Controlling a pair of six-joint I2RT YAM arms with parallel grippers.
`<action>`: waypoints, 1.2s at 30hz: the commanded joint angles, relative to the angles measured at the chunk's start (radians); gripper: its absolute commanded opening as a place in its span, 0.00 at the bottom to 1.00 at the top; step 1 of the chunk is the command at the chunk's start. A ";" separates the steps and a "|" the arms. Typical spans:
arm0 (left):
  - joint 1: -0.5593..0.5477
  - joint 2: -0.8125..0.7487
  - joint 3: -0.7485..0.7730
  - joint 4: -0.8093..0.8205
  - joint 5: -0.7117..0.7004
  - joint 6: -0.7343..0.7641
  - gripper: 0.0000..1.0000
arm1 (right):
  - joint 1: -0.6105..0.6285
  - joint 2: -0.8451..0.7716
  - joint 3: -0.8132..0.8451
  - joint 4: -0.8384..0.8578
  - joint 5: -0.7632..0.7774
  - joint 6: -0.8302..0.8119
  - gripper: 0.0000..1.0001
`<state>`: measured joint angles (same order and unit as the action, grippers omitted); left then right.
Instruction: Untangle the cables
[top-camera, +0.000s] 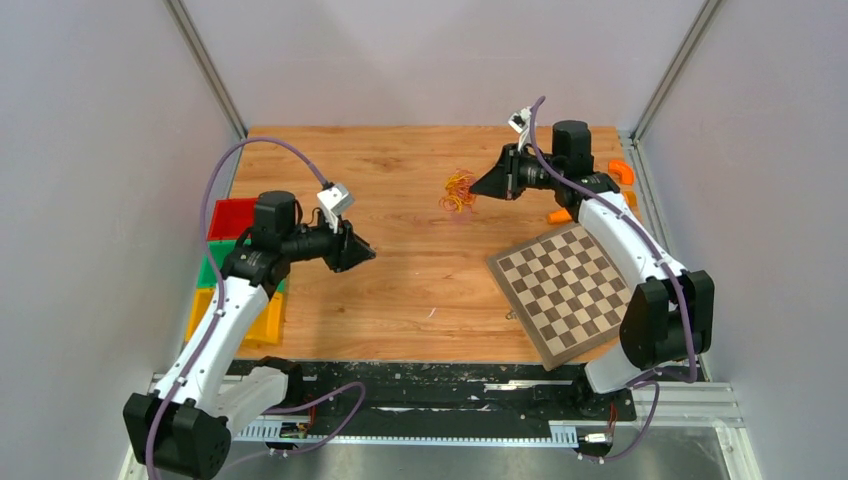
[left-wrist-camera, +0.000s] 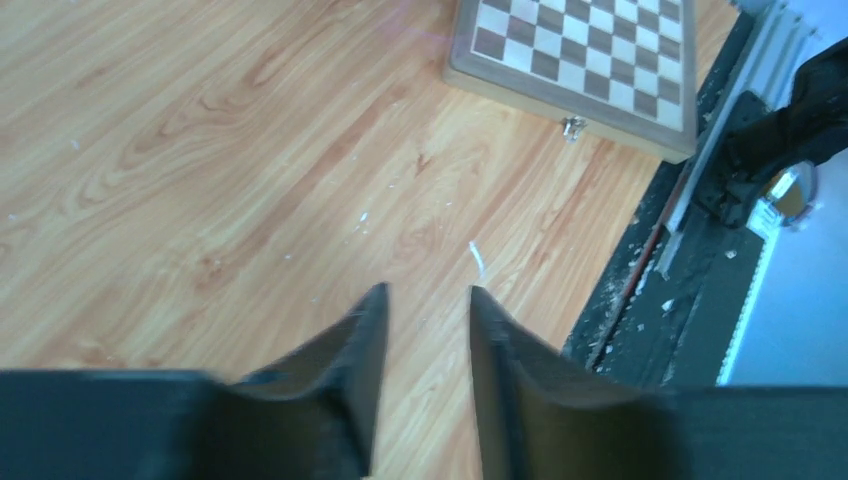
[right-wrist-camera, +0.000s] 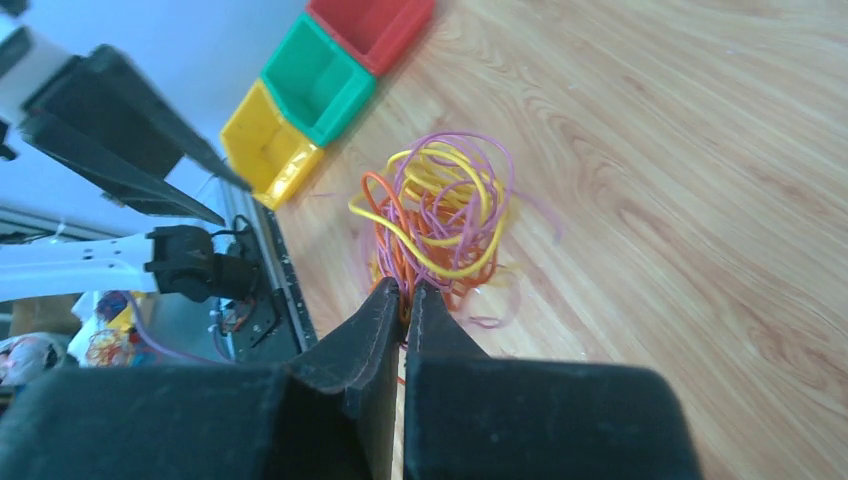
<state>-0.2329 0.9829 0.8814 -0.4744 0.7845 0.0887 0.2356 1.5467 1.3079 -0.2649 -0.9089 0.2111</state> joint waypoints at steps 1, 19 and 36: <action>0.017 -0.022 -0.022 0.095 0.064 -0.052 0.58 | 0.032 -0.041 -0.032 0.169 -0.143 0.130 0.00; -0.201 0.320 0.143 0.376 0.048 -0.260 0.51 | 0.172 -0.006 -0.065 0.256 -0.197 0.220 0.00; 0.201 0.066 -0.022 -0.200 0.023 0.109 0.00 | -0.322 -0.053 -0.029 0.142 0.169 0.103 0.00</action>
<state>-0.1364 1.1004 0.8761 -0.4297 0.8410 0.0265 0.0174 1.5352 1.2369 -0.1360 -0.9051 0.3794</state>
